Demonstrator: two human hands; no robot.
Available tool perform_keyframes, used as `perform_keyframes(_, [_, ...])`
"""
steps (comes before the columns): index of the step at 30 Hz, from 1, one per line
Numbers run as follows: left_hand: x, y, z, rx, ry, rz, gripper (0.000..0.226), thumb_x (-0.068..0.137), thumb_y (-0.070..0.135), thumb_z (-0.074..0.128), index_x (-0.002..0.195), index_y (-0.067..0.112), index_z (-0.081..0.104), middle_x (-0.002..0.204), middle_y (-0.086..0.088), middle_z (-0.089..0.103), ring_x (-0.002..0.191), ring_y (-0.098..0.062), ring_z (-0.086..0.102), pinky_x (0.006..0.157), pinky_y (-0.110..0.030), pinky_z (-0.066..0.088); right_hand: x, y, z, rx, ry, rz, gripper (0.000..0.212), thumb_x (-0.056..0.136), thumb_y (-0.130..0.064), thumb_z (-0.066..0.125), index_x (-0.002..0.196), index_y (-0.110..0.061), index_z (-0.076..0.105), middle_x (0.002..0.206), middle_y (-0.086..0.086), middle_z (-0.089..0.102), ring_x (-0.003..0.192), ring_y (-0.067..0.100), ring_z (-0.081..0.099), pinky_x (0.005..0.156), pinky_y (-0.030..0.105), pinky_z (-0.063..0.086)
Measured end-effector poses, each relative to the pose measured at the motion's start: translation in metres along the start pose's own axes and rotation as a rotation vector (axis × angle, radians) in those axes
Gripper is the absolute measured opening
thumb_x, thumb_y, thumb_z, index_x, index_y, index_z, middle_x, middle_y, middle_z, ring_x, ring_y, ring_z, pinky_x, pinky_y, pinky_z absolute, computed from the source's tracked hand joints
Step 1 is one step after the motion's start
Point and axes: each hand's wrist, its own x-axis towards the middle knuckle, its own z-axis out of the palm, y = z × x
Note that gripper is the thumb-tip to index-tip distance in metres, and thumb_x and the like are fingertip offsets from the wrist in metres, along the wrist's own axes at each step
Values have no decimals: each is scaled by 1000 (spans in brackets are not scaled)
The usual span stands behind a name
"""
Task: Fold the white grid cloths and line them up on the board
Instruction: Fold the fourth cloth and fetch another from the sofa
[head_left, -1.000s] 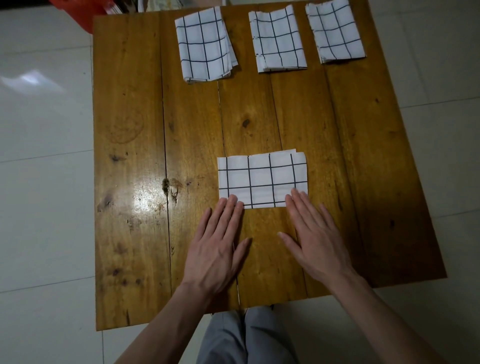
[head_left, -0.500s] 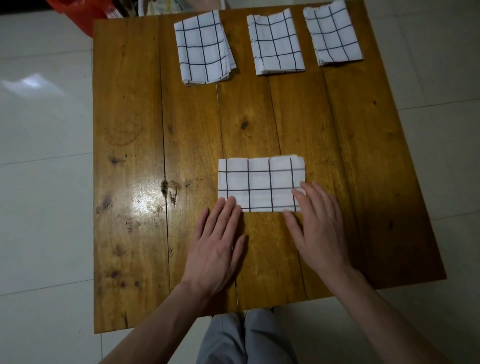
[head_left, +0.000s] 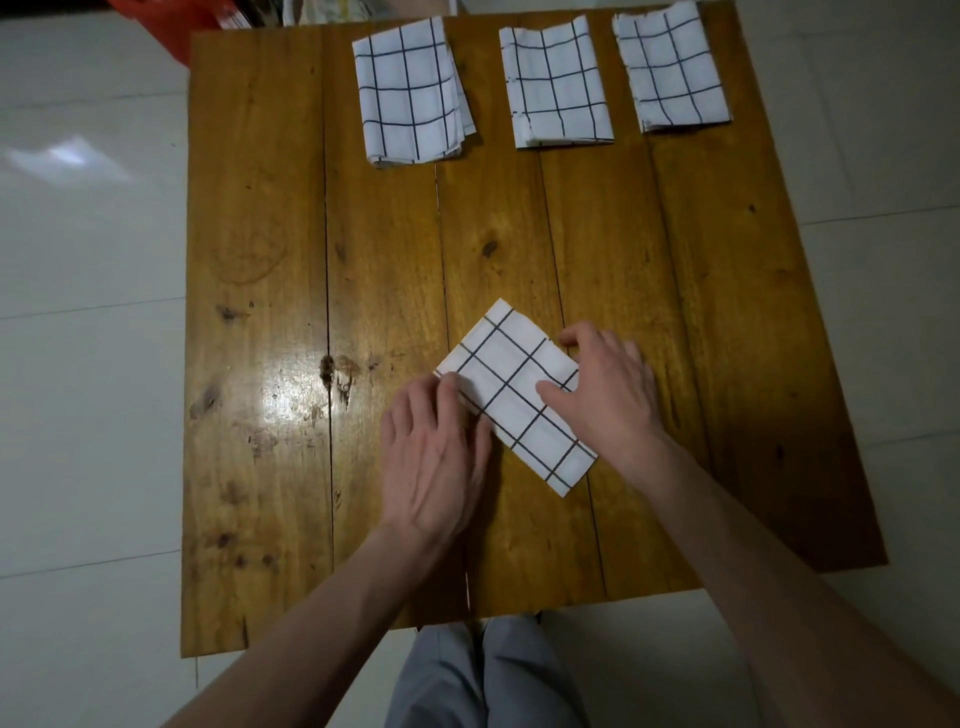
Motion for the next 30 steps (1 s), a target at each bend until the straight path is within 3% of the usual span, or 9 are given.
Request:
perform_keyframes(3, [-5, 19, 1, -52, 2, -259, 52, 101, 53, 54, 127, 9, 48, 120, -12, 49, 108, -28, 46, 93, -45, 44, -4, -4, 0, 39, -48, 59, 49, 93, -39, 72, 135, -21, 53, 139, 6, 53, 131, 25, 43, 103, 38, 39])
perform_keyframes(8, [-4, 41, 6, -119, -109, -468, 66, 98, 56, 54, 135, 2, 45, 131, -17, 47, 119, -35, 45, 102, -49, 42, -18, -12, 3, 112, -41, 79, 49, 94, -23, 73, 135, -19, 47, 131, 4, 59, 114, 20, 53, 82, 28, 37])
perform_keyframes(13, [2, 68, 2, -326, -43, -587, 45, 93, 26, 69, 129, 12, 46, 130, -11, 45, 122, -32, 44, 103, -42, 34, -29, -13, 10, 260, -63, 141, 49, 100, -23, 63, 145, -12, 46, 135, 8, 62, 116, 26, 59, 85, 32, 44])
perform_keyframes(15, [6, 73, 2, -376, -57, -664, 44, 92, 19, 69, 129, 15, 46, 132, -10, 44, 126, -31, 42, 105, -41, 32, -33, -10, 12, 302, -67, 134, 36, 104, -23, 56, 136, -8, 55, 132, 8, 62, 121, 27, 58, 91, 33, 45])
perform_keyframes(17, [10, 75, 2, -423, -83, -734, 44, 89, 13, 70, 126, 18, 47, 131, -7, 43, 127, -29, 42, 106, -40, 30, -37, -4, 13, 413, -72, 125, 20, 103, -23, 55, 119, -12, 59, 116, 2, 66, 109, 23, 62, 85, 34, 48])
perform_keyframes(22, [6, 64, -5, -653, -40, -765, 48, 81, 19, 77, 118, 30, 49, 111, 10, 59, 114, -19, 56, 101, -40, 26, -47, 8, 2, 687, -99, 117, 16, 100, -25, 63, 115, -29, 66, 110, -12, 74, 104, 8, 70, 92, 44, 60])
perform_keyframes(25, [1, 57, -18, -863, -72, -763, 40, 88, 37, 72, 126, 31, 58, 108, 13, 66, 109, -14, 62, 107, -42, 38, -57, 7, -15, 766, -132, 124, 29, 94, -40, 66, 122, -33, 65, 120, -12, 74, 117, 11, 68, 98, 51, 58])
perform_keyframes(27, [-2, 62, -43, -1045, -144, -756, 36, 96, 41, 69, 128, 26, 62, 117, 8, 67, 111, -11, 62, 95, -30, 50, -67, 2, -38, 816, -171, 121, 26, 97, -33, 68, 123, -34, 66, 120, -13, 75, 116, 10, 69, 99, 51, 58])
perform_keyframes(30, [-11, 69, -92, -1163, -257, -723, 29, 100, 33, 68, 124, 18, 67, 116, 0, 70, 109, -15, 65, 83, -23, 51, -92, -12, -80, 857, -205, 125, 27, 100, -18, 68, 124, -31, 67, 114, -13, 77, 106, 6, 73, 95, 47, 60])
